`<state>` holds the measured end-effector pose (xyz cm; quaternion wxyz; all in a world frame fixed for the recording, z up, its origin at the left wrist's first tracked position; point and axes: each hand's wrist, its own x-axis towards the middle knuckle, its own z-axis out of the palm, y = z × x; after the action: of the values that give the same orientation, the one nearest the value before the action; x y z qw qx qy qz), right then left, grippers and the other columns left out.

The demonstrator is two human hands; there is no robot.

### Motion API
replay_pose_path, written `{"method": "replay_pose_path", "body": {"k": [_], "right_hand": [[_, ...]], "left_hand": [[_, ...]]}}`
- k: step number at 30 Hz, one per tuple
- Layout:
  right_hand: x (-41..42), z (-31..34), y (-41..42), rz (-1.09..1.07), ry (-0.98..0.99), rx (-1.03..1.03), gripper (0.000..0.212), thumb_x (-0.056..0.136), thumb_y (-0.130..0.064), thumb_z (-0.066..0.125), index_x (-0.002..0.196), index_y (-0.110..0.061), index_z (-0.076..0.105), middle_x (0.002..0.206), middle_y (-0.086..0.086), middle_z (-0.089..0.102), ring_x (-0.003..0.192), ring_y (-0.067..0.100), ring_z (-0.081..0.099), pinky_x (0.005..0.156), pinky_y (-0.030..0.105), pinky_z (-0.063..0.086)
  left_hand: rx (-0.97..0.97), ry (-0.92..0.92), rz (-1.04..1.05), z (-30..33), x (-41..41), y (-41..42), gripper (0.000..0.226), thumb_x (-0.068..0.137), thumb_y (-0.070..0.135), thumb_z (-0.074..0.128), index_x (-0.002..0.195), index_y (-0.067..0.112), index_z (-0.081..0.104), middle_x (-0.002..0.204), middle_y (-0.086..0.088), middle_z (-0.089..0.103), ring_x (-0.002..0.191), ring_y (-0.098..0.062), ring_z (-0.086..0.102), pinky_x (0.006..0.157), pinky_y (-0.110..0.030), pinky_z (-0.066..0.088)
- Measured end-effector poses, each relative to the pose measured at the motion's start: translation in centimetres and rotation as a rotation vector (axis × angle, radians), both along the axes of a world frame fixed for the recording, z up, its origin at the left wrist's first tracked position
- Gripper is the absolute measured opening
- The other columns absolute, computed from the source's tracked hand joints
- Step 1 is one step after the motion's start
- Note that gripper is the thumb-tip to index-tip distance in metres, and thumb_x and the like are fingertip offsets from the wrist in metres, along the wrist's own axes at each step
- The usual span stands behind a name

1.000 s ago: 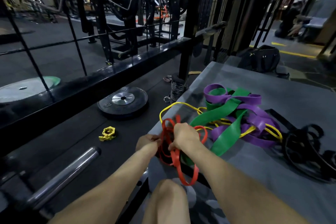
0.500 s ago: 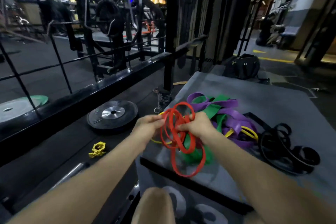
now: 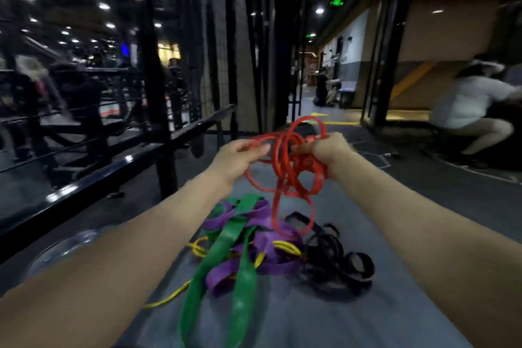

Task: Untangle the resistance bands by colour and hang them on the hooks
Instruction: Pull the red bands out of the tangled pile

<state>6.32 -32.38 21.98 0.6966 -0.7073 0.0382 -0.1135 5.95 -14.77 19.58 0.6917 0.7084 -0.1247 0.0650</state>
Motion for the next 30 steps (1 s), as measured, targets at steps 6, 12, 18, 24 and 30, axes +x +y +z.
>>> {"method": "replay_pose_path", "body": {"k": [6,12,18,24,30], "right_hand": [[6.2,2.0,-10.8,-0.262,-0.008,0.014,0.032,0.058,0.008,0.079,0.077,-0.002,0.056,0.071,0.019,0.064,0.051,0.026,0.066,0.058,0.049,0.058],[15.6,-3.3,-19.2,-0.401,0.111,-0.068,0.043,0.039,-0.017,0.089,0.073,-0.003,0.067,0.080,0.021,0.072,0.073,0.034,0.071,0.071,0.053,0.058],[22.8,-8.5,-23.2,-0.482,0.134,-0.091,0.032,0.049,-0.014,0.084,0.072,-0.009,0.063,0.086,0.016,0.071,0.079,0.029,0.069,0.077,0.043,0.058],[26.0,-14.3,-23.7,-0.466,0.188,-0.165,0.028,0.059,-0.011,0.083,0.071,-0.012,0.058,0.091,0.017,0.069,0.076,0.027,0.066,0.067,0.037,0.058],[24.3,-22.0,-23.8,-0.340,0.450,-0.507,0.043,0.065,-0.036,0.083,0.078,-0.003,0.058,0.074,0.008,0.058,0.066,0.020,0.056,0.044,0.014,0.042]], "left_hand": [[0.053,-0.021,-0.050,0.3,7.6,-10.3,0.007,0.085,0.022,0.065,0.089,0.017,0.061,0.073,0.006,0.057,0.066,-0.007,0.049,0.056,-0.017,0.038],[0.197,-0.001,-0.074,-3.4,16.8,-19.2,0.011,0.089,0.025,0.060,0.095,0.016,0.058,0.079,0.004,0.056,0.076,-0.010,0.050,0.064,-0.020,0.039],[0.326,0.020,-0.054,-8.9,24.6,-24.1,0.027,0.089,0.028,0.060,0.107,0.008,0.062,0.086,0.000,0.056,0.085,-0.016,0.050,0.071,-0.025,0.041],[0.454,0.066,-0.029,-14.4,28.4,-25.4,0.021,0.088,0.023,0.060,0.104,0.008,0.061,0.094,-0.003,0.055,0.087,-0.016,0.048,0.078,-0.024,0.036],[0.660,0.149,-0.023,-19.8,28.0,-25.4,0.025,0.082,0.017,0.068,0.104,0.006,0.063,0.110,-0.012,0.066,0.106,-0.027,0.060,0.094,-0.032,0.046]]}}
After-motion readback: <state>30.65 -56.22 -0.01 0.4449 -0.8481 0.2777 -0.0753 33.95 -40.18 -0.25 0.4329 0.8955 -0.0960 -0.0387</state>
